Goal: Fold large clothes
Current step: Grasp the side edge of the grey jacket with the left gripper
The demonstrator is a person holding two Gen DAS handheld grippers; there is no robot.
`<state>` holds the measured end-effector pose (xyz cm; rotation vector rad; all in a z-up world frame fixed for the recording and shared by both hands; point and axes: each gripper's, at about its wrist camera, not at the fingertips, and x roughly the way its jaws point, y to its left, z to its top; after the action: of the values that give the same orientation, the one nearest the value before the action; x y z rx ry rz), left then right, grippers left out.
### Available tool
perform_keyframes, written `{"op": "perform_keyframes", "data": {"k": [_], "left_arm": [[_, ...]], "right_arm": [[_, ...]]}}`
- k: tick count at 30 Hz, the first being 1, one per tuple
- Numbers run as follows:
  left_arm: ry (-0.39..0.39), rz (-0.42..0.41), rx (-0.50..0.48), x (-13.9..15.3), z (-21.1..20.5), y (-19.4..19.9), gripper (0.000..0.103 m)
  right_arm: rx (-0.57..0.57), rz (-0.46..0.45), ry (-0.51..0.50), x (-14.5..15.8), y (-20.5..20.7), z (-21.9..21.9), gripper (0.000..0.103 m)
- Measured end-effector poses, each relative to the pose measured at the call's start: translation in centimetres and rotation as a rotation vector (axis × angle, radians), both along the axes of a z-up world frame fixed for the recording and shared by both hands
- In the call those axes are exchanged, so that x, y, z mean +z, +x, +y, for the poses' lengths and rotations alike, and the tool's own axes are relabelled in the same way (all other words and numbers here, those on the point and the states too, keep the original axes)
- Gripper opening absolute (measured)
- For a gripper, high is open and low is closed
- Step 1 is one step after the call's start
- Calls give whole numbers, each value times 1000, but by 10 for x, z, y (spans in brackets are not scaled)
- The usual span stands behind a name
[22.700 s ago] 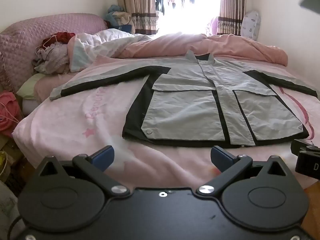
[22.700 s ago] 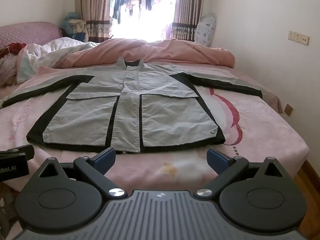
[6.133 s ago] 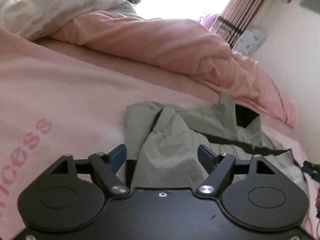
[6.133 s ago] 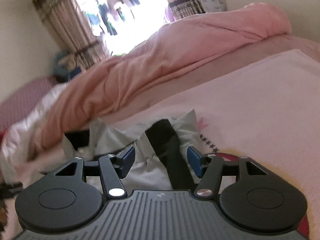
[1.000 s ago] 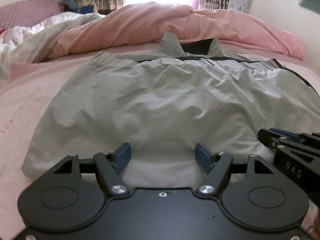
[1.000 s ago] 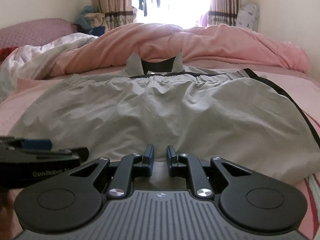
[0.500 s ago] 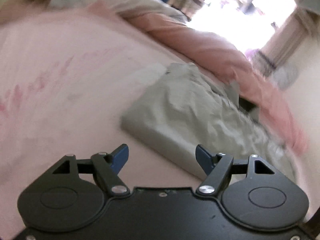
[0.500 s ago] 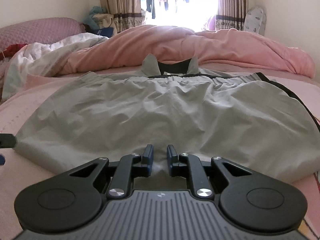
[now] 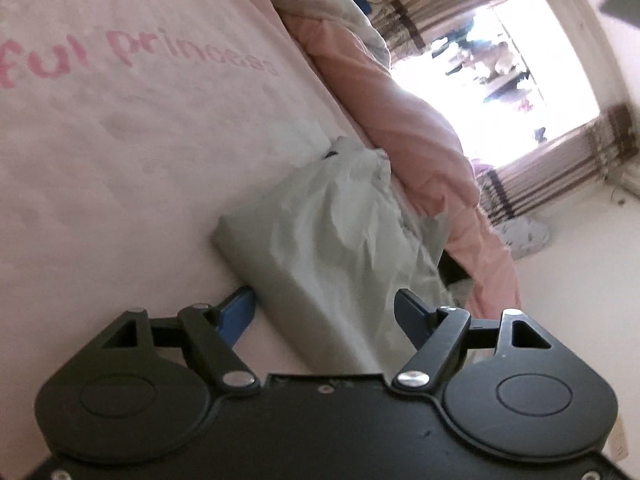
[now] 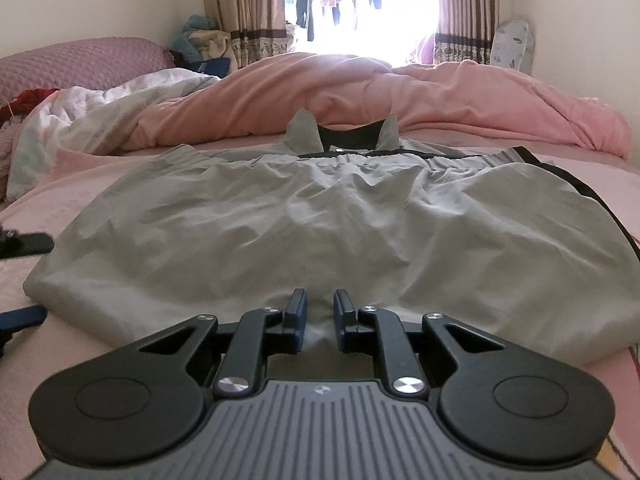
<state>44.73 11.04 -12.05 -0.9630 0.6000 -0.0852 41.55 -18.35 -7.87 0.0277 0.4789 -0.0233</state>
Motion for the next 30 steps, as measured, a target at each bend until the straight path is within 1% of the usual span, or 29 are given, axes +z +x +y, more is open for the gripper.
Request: {"op": "perform_keyframes", "data": {"k": [3, 6, 10, 13, 14, 16, 18, 21, 22, 24, 27, 30], "left_arm": [[3, -21, 5, 3, -5, 13, 82], [24, -42, -2, 4, -10, 28, 86], [83, -63, -17, 9, -22, 57, 90], [119, -56, -32, 11, -27, 71, 91], [130, -51, -39, 12, -28, 73, 91], [159, -37, -52, 14, -29, 73, 85], [189, -21, -63, 14, -28, 71, 71], [182, -12, -93, 13, -23, 68, 69], [182, -15, -98, 12, -23, 67, 69], [201, -25, -110, 12, -24, 65, 70], [233, -43, -116, 9, -30, 61, 71], [267, -49, -119, 10, -37, 60, 70]], "right_arm": [[-3, -2, 3, 0, 0, 0, 18], [-3, -4, 5, -1, 0, 0, 18], [2, -1, 14, 0, 0, -1, 18], [5, -2, 18, -1, 0, -2, 18], [6, -4, 15, -1, -1, -2, 18], [11, -5, 0, 0, -1, -1, 18], [-12, -14, -14, 7, -7, 1, 18], [-50, -72, -12, 17, -18, -2, 20], [-54, -54, -5, 16, -16, -4, 20], [-41, 11, 15, 5, -8, -9, 20], [-28, -14, -19, -6, -6, -7, 20], [-38, -14, -8, -6, -6, -7, 20]]}}
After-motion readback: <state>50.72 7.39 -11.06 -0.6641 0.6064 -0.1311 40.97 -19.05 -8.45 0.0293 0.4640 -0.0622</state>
